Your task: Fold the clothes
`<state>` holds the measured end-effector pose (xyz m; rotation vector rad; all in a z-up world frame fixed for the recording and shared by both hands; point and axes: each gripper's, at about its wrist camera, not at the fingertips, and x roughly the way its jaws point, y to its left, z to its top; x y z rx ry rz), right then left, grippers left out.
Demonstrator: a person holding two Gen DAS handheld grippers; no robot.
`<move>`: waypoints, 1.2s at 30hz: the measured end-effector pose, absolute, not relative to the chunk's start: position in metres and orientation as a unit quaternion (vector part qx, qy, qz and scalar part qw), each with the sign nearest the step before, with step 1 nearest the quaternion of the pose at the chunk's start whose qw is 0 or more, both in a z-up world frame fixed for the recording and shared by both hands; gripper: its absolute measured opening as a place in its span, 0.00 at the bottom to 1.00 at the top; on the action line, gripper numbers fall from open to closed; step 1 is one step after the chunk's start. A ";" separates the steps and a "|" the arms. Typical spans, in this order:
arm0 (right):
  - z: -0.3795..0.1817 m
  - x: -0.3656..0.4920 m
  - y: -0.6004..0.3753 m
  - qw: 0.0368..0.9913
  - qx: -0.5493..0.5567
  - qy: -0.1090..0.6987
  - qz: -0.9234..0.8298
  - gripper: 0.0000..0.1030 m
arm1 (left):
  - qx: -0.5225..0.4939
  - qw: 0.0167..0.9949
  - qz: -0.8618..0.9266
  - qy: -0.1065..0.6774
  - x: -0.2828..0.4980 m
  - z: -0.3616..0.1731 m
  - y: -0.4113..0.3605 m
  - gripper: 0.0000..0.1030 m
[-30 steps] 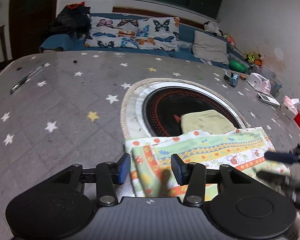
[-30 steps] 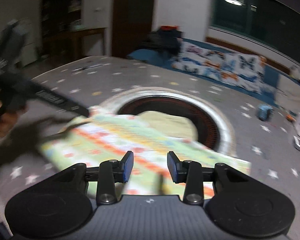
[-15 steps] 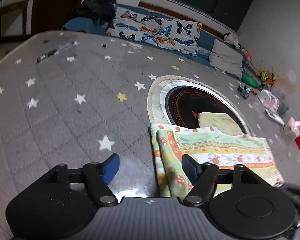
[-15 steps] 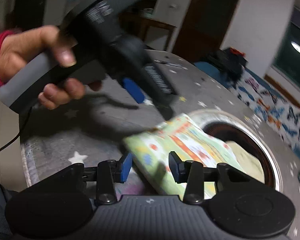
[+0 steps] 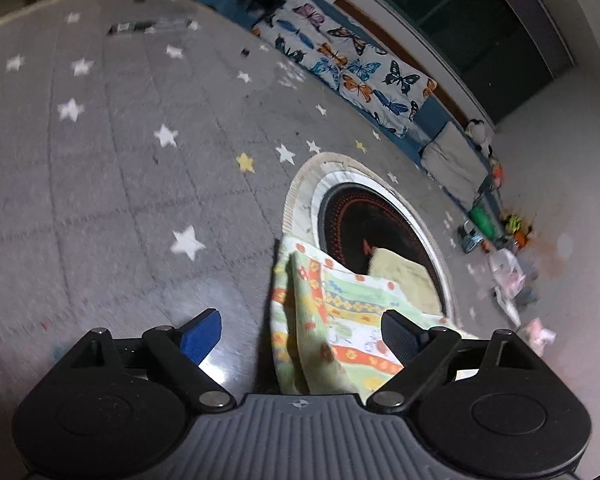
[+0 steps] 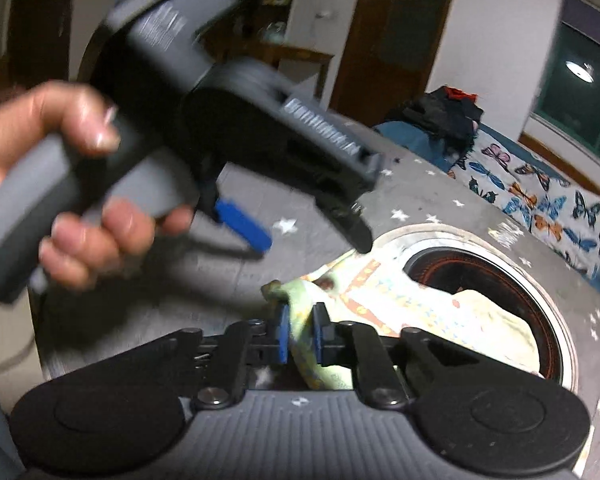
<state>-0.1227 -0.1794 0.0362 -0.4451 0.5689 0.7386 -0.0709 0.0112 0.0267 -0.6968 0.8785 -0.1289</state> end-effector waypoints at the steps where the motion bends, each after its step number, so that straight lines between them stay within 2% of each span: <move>1: 0.041 -0.121 -0.183 0.873 -0.200 0.271 0.353 0.09 | -0.339 0.840 -0.064 0.418 -0.070 0.026 0.010 0.87; 6: 0.054 -0.117 -0.200 0.884 -0.156 0.268 0.349 0.08 | -0.371 0.817 -0.085 0.433 -0.061 0.019 -0.005 0.83; 9: 0.057 -0.116 -0.207 0.888 -0.138 0.266 0.349 0.08 | -0.389 0.801 -0.098 0.444 -0.055 0.011 -0.012 0.65; 11: 0.057 -0.117 -0.208 0.888 -0.133 0.267 0.350 0.07 | -0.400 0.792 -0.098 0.450 -0.052 0.004 -0.015 0.41; 13: 0.056 -0.120 -0.210 0.887 -0.130 0.268 0.353 0.07 | -0.409 0.786 -0.094 0.455 -0.051 -0.003 -0.015 0.24; 14: 0.055 -0.119 -0.210 0.886 -0.128 0.271 0.354 0.07 | -0.410 0.785 -0.093 0.456 -0.050 -0.005 -0.015 0.19; 17: 0.052 -0.119 -0.214 0.883 -0.118 0.281 0.356 0.12 | -0.406 0.787 -0.092 0.456 -0.050 -0.006 -0.015 0.15; 20: 0.051 -0.117 -0.234 0.892 -0.097 0.284 0.337 0.24 | -0.402 0.789 -0.094 0.456 -0.050 -0.006 -0.015 0.15; 30: 0.030 -0.076 -0.347 0.935 -0.062 0.316 0.146 0.26 | -0.369 0.805 -0.095 0.455 -0.051 0.000 -0.021 0.15; 36: 0.010 -0.043 -0.406 0.941 -0.009 0.333 0.060 0.34 | -0.343 0.817 -0.094 0.454 -0.048 0.004 -0.027 0.15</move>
